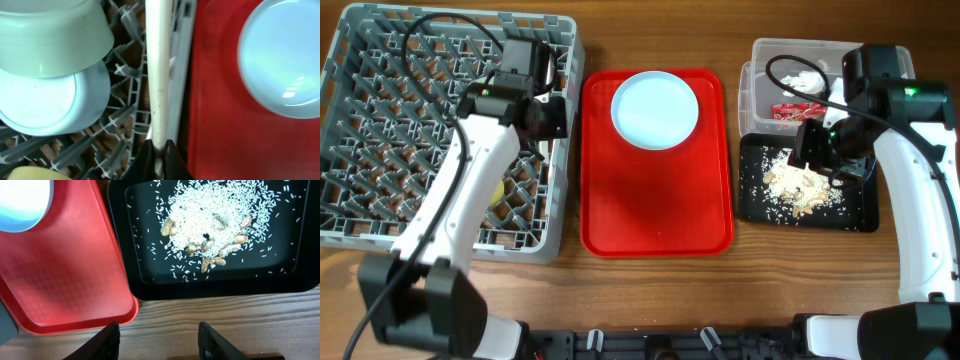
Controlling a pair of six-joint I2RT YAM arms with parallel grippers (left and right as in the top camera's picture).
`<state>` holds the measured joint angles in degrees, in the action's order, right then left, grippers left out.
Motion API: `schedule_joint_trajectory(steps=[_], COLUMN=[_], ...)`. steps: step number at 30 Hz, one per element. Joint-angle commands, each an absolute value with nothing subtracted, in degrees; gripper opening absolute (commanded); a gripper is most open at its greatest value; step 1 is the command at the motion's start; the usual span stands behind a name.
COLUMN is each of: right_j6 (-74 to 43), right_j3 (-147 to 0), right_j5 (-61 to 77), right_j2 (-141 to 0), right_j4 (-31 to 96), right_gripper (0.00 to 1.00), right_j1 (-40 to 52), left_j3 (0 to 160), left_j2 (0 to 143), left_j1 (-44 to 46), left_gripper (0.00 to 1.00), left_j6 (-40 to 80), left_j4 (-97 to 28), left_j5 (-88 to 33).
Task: Sort waste into correct bins and load items into the dishwasher rack
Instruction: 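Reach the left gripper to the light-blue plate on the red tray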
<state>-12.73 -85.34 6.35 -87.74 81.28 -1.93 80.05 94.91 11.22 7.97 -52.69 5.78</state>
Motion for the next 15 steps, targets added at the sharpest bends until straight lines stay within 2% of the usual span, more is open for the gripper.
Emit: schedule_joint_trajectory(steps=[1, 2, 3, 4, 5, 8, 11, 15], right_j6=[-12.0, -12.0, -12.0, -12.0, -12.0, -12.0, -12.0, -12.0], right_j3=[-86.6, -86.6, -86.6, -86.6, -86.6, -86.6, -86.6, -86.6], right_j5=[6.0, 6.0, 6.0, 6.0, 6.0, 6.0, 6.0, 6.0], right_j2=[-86.6, -86.6, -86.6, -86.6, -86.6, -86.6, -86.6, -86.6], right_j4=[81.7, 81.7, 81.7, 81.8, 81.8, 81.8, 81.8, 81.7], right_gripper=[0.51, 0.51, 0.51, 0.51, 0.51, 0.51, 0.51, 0.51], right_j1=[-2.0, -2.0, -2.0, -2.0, -2.0, -2.0, -2.0, -2.0], left_j3=[79.9, 79.9, 79.9, 79.9, 79.9, 79.9, 79.9, 80.0], left_j2=[98.6, 99.2, 99.5, 99.9, 100.0, 99.5, 98.8, 95.8], left_j1=[9.4, 9.1, 9.0, 8.8, 8.8, 8.8, 9.0, 10.8], left_gripper=[0.05, 0.08, 0.27, 0.54, 0.57, 0.63, 0.61, 0.56], left_j6=[4.7, 4.7, 4.7, 4.7, 4.7, 4.7, 5.0, 4.9], left_j4=[-51.7, -51.4, -51.3, -51.1, -51.1, -51.3, -51.7, -51.2], left_j5=[6.1, 6.1, 6.1, 6.1, 6.1, 6.1, 5.2, -3.7])
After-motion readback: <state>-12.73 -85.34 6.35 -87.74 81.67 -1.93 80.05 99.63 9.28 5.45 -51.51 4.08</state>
